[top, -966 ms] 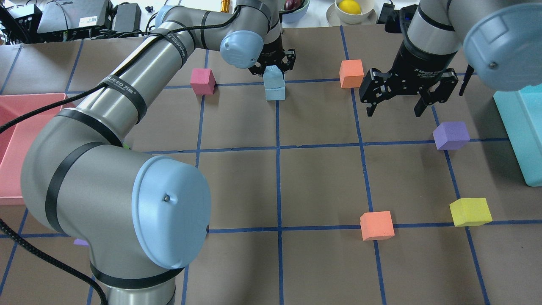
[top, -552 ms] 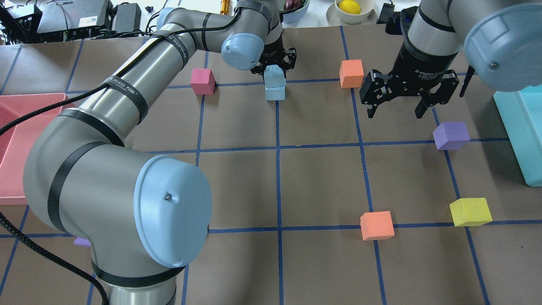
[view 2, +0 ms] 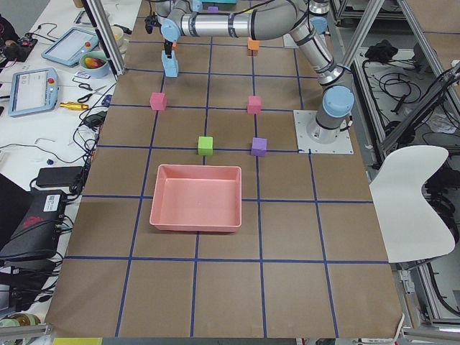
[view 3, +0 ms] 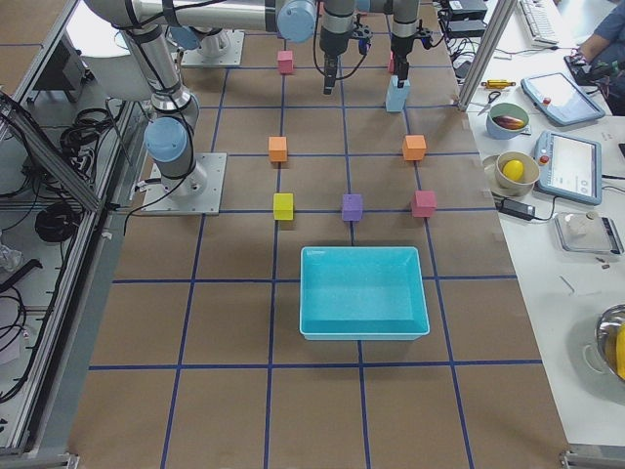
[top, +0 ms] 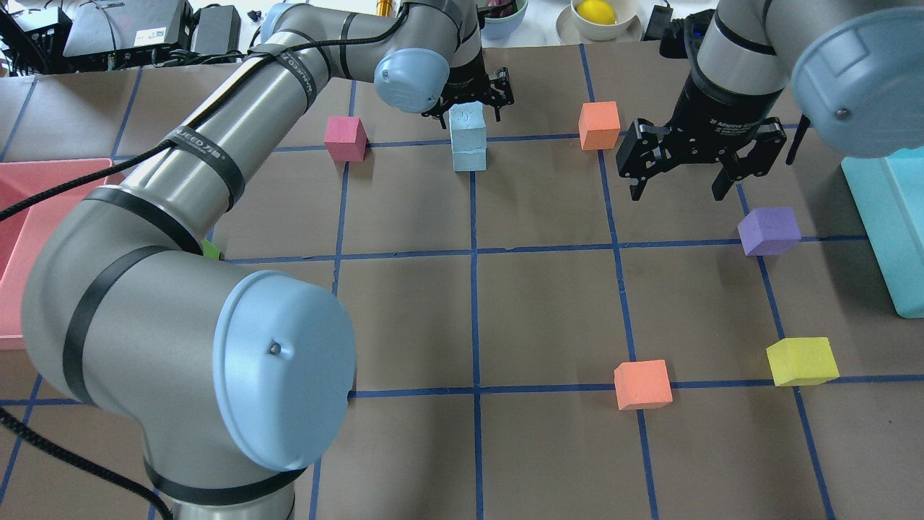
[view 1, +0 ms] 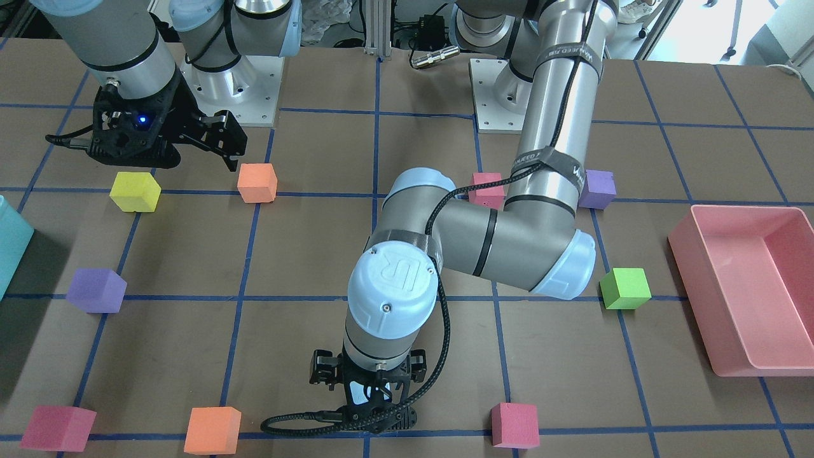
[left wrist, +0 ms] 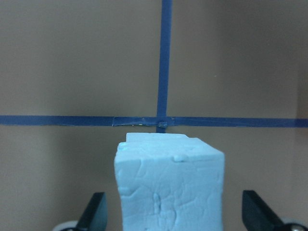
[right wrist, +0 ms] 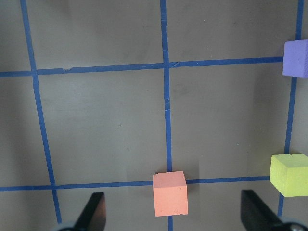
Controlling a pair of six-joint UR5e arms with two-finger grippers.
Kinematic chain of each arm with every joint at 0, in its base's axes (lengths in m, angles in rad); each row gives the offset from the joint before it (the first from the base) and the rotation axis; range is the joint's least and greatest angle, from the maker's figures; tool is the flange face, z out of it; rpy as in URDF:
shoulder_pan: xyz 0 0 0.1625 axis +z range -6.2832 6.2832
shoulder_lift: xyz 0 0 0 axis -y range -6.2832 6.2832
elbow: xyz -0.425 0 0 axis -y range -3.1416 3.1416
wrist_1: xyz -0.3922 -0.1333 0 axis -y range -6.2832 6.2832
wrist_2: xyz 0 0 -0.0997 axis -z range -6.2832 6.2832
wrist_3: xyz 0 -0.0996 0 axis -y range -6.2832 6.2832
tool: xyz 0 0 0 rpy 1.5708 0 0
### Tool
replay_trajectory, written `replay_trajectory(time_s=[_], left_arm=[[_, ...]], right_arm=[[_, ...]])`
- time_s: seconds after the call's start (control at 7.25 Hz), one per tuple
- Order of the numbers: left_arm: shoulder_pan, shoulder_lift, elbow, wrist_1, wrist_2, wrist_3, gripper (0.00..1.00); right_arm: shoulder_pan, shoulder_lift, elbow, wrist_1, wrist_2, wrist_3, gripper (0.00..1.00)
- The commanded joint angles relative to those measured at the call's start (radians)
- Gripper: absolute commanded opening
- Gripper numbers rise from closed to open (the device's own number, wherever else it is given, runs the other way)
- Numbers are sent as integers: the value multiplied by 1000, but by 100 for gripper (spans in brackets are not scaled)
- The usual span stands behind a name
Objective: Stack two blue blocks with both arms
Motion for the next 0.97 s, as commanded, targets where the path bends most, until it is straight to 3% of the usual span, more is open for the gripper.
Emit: replay_trajectory(time_s=[0.0, 0.14, 0.28, 0.41, 0.69, 0.83], left_arm=[[4, 163, -7, -199, 27, 3, 100], [20, 244, -34, -273, 129, 39, 100], [65, 337, -82, -407, 181, 194, 100], [132, 446, -135, -501, 174, 245, 100], [176, 641, -336, -504, 170, 274, 91], [186, 736, -464, -417, 168, 274, 91]], right_arm=[[-2, 0, 0, -2, -1, -9, 100], [0, 0, 0, -2, -1, -11, 100], [0, -2, 0, 1, -1, -6, 100], [1, -6, 0, -1, -1, -3, 100], [0, -6, 0, -2, -1, -4, 100], [-2, -8, 0, -2, -1, -1, 100]])
